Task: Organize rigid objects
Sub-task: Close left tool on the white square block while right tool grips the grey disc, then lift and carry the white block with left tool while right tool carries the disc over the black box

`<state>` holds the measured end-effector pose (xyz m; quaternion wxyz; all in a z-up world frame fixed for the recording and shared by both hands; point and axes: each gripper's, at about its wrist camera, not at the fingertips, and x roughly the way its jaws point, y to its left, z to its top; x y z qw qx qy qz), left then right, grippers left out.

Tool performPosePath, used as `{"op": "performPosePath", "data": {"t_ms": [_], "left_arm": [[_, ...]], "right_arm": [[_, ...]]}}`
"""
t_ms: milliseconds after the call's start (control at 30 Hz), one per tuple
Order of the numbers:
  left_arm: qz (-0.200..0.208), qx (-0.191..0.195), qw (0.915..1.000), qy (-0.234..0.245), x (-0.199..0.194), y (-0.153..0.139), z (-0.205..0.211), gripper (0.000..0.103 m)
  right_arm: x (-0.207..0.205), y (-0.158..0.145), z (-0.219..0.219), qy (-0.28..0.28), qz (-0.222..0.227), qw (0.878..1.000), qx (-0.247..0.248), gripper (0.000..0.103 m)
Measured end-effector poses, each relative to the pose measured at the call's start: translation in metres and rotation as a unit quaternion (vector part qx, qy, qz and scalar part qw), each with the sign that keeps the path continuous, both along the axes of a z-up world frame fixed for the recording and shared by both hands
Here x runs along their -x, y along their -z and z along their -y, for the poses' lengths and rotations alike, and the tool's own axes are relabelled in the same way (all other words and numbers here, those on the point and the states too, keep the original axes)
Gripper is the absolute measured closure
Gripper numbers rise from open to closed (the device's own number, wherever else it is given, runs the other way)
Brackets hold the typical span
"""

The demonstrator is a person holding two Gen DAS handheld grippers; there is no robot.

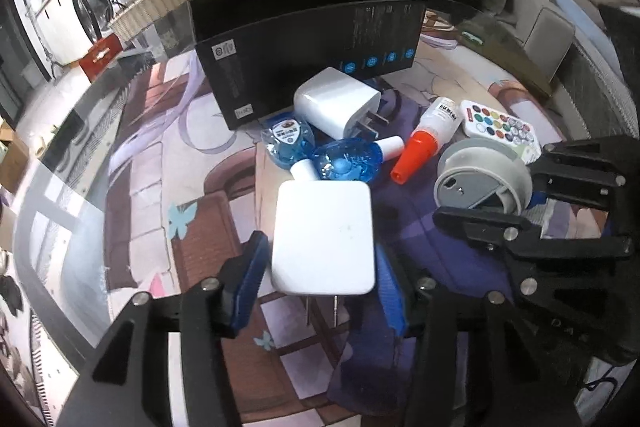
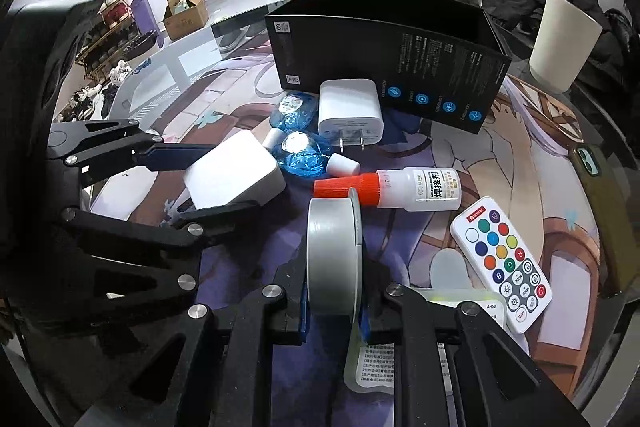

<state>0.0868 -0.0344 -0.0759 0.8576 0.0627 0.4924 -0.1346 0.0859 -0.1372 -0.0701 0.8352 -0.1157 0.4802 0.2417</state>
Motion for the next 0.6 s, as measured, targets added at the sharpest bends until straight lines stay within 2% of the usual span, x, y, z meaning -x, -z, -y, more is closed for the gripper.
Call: {"op": "performPosePath", "data": {"t_ms": [300,600], "left_arm": [[0.01,0.006,0.9999,0.003,0.002,-0.005,0.0,0.06],[0.077,0.036,0.9964,-0.003,0.015,-0.034,-0.008,0.06]], "right_arm": [[0.005,-0.007,0.003,0.002,0.012,1.0,-0.011,0.086],[0.015,-0.035,0.013,0.017,0.082,0.996,-0.041,0.086]]}}
